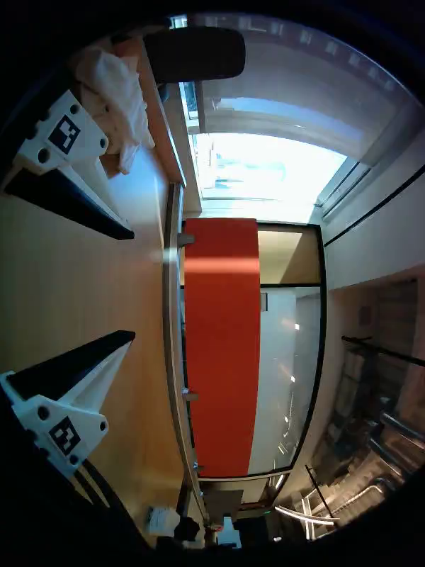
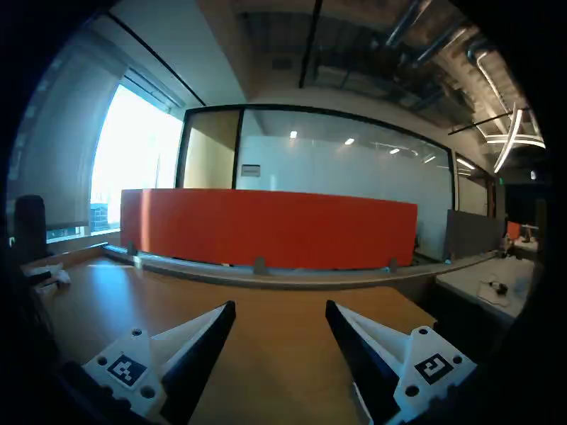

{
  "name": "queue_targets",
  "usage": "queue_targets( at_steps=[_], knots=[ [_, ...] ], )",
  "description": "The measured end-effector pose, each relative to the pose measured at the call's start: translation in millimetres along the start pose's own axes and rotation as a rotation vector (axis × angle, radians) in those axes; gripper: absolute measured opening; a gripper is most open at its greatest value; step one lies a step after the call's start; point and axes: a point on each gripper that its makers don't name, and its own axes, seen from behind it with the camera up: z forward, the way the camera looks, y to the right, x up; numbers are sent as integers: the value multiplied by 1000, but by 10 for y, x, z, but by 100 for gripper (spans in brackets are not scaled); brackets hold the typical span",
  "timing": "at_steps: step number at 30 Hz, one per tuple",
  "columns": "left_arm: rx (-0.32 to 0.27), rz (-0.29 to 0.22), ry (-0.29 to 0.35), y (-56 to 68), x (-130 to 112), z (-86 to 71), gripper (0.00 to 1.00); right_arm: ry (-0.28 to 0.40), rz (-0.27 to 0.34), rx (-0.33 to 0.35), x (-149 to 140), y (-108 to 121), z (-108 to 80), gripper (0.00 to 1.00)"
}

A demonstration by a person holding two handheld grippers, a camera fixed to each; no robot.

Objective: Fold towel

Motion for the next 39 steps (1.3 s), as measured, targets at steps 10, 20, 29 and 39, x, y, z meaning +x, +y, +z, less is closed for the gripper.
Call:
queue_targets(
  at_steps=[10,20,29,39],
  knots=[
    [0,-1,1,3,-16,6,95,8,59,-4,-503,173,6,99],
    [0,0,1,5,-23,9,95,-2,127,-10,-770,254,11,99],
    [0,-1,1,1,-28,12,95,4,86,-4,-838,211,-22,99],
    [0,0,1,2,-32,17,95,12,82,4,-876,140,-7,99]
  ],
)
